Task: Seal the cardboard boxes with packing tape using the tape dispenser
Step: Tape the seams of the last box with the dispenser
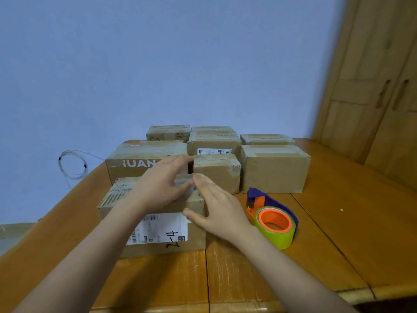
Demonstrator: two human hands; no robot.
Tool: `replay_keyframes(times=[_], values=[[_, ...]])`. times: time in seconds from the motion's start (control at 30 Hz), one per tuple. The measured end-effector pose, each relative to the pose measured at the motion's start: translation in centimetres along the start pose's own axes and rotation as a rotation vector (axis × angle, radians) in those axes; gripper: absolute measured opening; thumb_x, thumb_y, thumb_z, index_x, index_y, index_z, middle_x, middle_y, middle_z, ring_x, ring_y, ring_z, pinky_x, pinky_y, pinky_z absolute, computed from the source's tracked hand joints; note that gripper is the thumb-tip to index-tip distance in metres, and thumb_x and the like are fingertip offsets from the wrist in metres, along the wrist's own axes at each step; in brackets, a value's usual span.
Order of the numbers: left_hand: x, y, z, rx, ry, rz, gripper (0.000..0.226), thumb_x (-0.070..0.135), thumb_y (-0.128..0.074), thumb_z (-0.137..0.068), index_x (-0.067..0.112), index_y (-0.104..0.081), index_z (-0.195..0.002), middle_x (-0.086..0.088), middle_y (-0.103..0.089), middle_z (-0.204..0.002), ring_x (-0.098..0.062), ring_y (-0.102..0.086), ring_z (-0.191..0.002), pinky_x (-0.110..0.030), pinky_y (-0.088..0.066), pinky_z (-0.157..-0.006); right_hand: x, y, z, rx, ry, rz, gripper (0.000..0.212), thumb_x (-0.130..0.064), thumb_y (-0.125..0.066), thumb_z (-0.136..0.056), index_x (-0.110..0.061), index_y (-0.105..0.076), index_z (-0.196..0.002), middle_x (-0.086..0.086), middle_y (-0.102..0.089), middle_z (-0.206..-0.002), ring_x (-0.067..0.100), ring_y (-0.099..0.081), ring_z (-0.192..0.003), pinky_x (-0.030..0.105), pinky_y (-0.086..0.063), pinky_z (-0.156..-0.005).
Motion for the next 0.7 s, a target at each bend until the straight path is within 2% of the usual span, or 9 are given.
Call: replay_keyframes(times=[0.03,0.1,0.17,0.27,0.4,0.47,0.53,0.6,0.7], values=[[-0.7,0.0,0.6,-0.019,0.046,-0.057,0.064,0.052,-0.051,-0.090,0.026,-0.036,-0.146,0.005,-0.036,-0.152,-0.014,-0.033,-0.139,-0.031,-0.026,-0.111,-0.2,0.2,-0.1,0.006,0.019,0.043,0.077,-0.060,-0.045,-0.090,-0.017,-0.024,-0.151,-0.002,-0.023,-0.157,0.006,-0.018,-0.143,0.020,-0.016,-0.107],[-2.4,-0.5,2.1,-0.116,0.137,-0.159,0.086,0.077,-0.023,-0.076,0.031,-0.030,-0.148,0.007,-0.021,-0.158,-0.013,-0.020,-0.145,-0.035,-0.015,-0.117,-0.5,0.7,-0.1,0.040,0.036,0.133,0.074,-0.063,-0.038,-0.089,-0.011,-0.045,-0.141,0.005,-0.047,-0.145,0.013,-0.040,-0.135,0.025,-0.036,-0.101],[-3.4,-1.4,3.6,-0.212,0.173,-0.233,0.101,0.084,0.000,-0.064,0.035,-0.023,-0.150,0.008,-0.012,-0.160,-0.013,-0.013,-0.147,-0.037,-0.009,-0.118,-0.8,1.0,0.0,0.066,0.061,0.230,0.073,-0.064,-0.034,-0.087,-0.010,-0.059,-0.129,0.005,-0.062,-0.128,0.017,-0.056,-0.122,0.030,-0.050,-0.091],[-3.8,-2.1,4.4,-0.277,0.155,-0.279,0.108,0.087,0.011,-0.059,0.038,-0.018,-0.151,0.010,-0.013,-0.160,-0.010,-0.012,-0.147,-0.033,-0.010,-0.118,-1.9,1.4,0.3,0.069,0.128,0.314,0.069,-0.063,-0.035,-0.086,-0.011,-0.065,-0.121,0.004,-0.068,-0.117,0.018,-0.063,-0.111,0.031,-0.052,-0.089],[-3.7,-2.1,4.2,-0.351,0.047,-0.093,0.093,0.089,-0.012,-0.068,0.043,-0.025,-0.148,0.016,-0.018,-0.158,-0.002,-0.012,-0.145,-0.027,-0.012,-0.115,-3.0,2.9,1.1,0.030,0.225,0.321,0.065,-0.063,-0.033,-0.089,-0.016,-0.068,-0.116,0.000,-0.071,-0.103,0.016,-0.065,-0.095,0.031,-0.054,-0.076],[-3.2,-1.9,4.1,-0.407,0.000,0.034,0.074,0.079,-0.034,-0.077,0.047,-0.032,-0.143,0.022,-0.021,-0.156,0.007,-0.012,-0.141,-0.022,-0.011,-0.113,-3.1,4.8,0.9,0.048,0.251,0.247,0.062,-0.059,-0.031,-0.092,-0.016,-0.068,-0.115,-0.004,-0.072,-0.090,0.013,-0.065,-0.081,0.030,-0.052,-0.069],[-2.6,-1.9,3.8,-0.441,-0.035,0.173,0.064,0.069,-0.050,-0.075,0.050,-0.041,-0.136,0.027,-0.027,-0.151,0.012,-0.017,-0.138,-0.024,-0.015,-0.115,-2.9,6.7,0.3,0.104,0.263,0.212,0.055,-0.052,-0.036,-0.091,-0.015,-0.069,-0.113,-0.004,-0.071,-0.082,0.015,-0.065,-0.076,0.028,-0.048,-0.068],[-1.5,-2.2,3.4,-0.472,-0.059,0.344,0.060,0.063,-0.059,-0.072,0.047,-0.053,-0.130,0.027,-0.036,-0.147,0.012,-0.026,-0.135,-0.027,-0.021,-0.115,-2.4,7.9,-0.6,0.138,0.245,0.185,0.053,-0.049,-0.036,-0.090,-0.016,-0.070,-0.113,-0.002,-0.073,-0.092,0.019,-0.067,-0.086,0.028,-0.045,-0.073],[1.3,-3.0,2.8,-0.492,-0.147,0.611,0.042,0.040,-0.069,-0.078,0.024,-0.070,-0.117,0.011,-0.054,-0.138,-0.001,-0.044,-0.131,-0.030,-0.031,-0.112,-1.2,8.5,-2.3,0.128,0.122,0.070,0.060,-0.053,-0.029,-0.087,-0.017,-0.068,-0.117,-0.001,-0.071,-0.109,0.019,-0.063,-0.104,0.027,-0.040,-0.082]])
Point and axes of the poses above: each hand's wrist, its own z-axis away from the middle knuckle, its own y-axis out of the back of the hand, x = y × z, the point moved 10 cm from there along -z, towards the middle knuckle
